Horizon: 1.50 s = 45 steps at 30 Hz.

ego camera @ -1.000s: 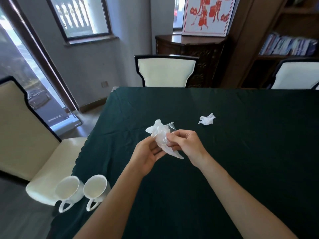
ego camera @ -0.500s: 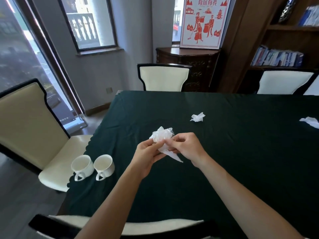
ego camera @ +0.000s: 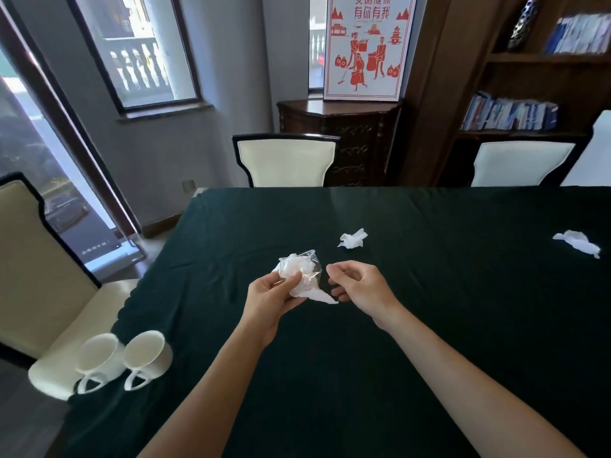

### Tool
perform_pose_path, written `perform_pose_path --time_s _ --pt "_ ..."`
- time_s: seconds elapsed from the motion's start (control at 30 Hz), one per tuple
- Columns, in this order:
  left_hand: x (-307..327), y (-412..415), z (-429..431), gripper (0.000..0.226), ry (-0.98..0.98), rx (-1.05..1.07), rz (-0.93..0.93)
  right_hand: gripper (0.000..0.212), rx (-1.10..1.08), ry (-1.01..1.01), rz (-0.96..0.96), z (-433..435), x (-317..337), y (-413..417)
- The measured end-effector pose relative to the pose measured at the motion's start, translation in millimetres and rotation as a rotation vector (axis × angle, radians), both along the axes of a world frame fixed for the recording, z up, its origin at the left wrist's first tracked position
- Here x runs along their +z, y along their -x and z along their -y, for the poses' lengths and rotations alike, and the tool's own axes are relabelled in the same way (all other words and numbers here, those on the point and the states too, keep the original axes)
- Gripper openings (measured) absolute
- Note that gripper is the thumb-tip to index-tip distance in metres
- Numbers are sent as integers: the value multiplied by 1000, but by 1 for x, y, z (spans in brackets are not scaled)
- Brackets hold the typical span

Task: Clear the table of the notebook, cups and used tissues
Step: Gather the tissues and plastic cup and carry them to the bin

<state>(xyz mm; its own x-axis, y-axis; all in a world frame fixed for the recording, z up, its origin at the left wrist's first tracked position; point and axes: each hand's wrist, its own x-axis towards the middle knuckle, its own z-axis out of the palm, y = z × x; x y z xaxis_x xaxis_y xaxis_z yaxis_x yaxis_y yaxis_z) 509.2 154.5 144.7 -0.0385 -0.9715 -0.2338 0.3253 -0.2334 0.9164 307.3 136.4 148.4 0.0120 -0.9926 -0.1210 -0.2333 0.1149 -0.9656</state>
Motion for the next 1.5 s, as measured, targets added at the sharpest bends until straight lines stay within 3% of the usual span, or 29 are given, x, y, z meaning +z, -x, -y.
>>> perform_pose_path --time_s 0.23,0.47,0.77,1.03,1.17,1.27,1.33,1.43,1.5 --pt "-21 72 77 17 -65 115 17 60 -1 -92 -129 118 -44 93" --pt "-48 113 131 15 -154 218 5 56 7 -230 -296 238 -105 152" --pt "-85 127 178 20 -253 284 20 43 42 -294 -364 330 -174 153" --pt "-97 132 205 19 -274 283 53 18 49 -332 -373 359 -209 141" --pt "-97 130 206 19 -285 289 48 28 -55 -326 -244 356 -210 139" --pt "-96 129 201 20 -281 291 41 10 -115 -292 -174 350 -202 135" --pt "-94 127 197 20 -282 294 35 16 -135 -232 -174 345 -198 134" --pt "-91 124 193 20 -285 296 29 10 -139 -170 -233 341 -198 130" --pt "-91 120 190 20 -285 309 25 24 -94 -127 -343 343 -202 128"
